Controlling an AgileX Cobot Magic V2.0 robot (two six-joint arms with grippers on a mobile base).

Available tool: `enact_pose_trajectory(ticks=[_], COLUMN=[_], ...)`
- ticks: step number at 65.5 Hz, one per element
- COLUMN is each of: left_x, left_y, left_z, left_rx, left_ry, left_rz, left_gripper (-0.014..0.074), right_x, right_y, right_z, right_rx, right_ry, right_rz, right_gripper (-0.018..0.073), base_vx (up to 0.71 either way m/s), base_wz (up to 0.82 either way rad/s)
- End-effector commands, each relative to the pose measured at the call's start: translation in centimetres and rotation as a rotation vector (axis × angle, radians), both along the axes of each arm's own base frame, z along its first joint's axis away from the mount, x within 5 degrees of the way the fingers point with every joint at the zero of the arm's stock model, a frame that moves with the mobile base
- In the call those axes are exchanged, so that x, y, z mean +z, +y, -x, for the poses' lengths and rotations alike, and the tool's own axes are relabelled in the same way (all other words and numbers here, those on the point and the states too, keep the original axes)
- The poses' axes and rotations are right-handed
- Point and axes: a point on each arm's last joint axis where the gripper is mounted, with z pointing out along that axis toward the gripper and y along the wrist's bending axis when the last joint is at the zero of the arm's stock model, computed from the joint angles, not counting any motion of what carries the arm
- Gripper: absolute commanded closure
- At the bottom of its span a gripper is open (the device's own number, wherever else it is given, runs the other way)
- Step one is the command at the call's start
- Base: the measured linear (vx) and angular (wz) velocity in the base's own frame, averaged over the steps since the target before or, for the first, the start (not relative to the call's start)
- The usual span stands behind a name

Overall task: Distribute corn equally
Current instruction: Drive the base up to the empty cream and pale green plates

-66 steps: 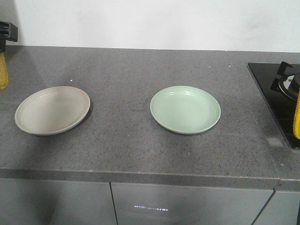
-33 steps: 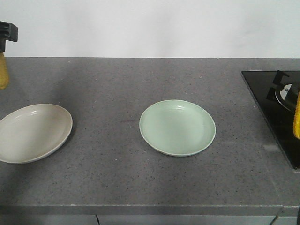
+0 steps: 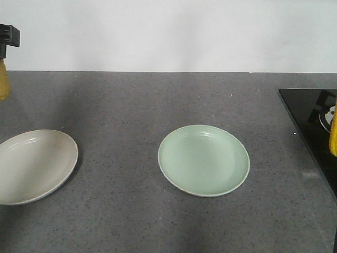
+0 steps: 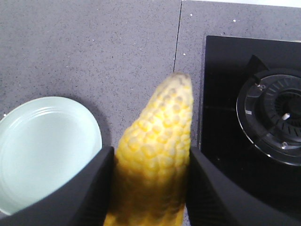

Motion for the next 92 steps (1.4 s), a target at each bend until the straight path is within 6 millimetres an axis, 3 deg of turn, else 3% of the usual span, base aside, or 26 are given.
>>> enact_pose_trajectory(ticks=[1, 92], left_x=[1.91, 1.91], left_y=[0.32, 0.32], left_z=[0.70, 0.70], left_rx=[-0.006, -0.006], left_ry=[-0.110, -0.110], left_rz=[0.011, 0.011], left_gripper=[0.0503, 0.0503], right_x=[1.60, 1.60], right_y=[0.00, 0.00], right_z=[0.44, 0.44], right_rx=[-0.011, -0.011], right_ry=[-0.105, -0.105], right_rz=[-0.003, -0.003], right_gripper=[0.0479, 0.0479], base_vx=[0.09, 0.02], base_wz=[0.03, 0.01])
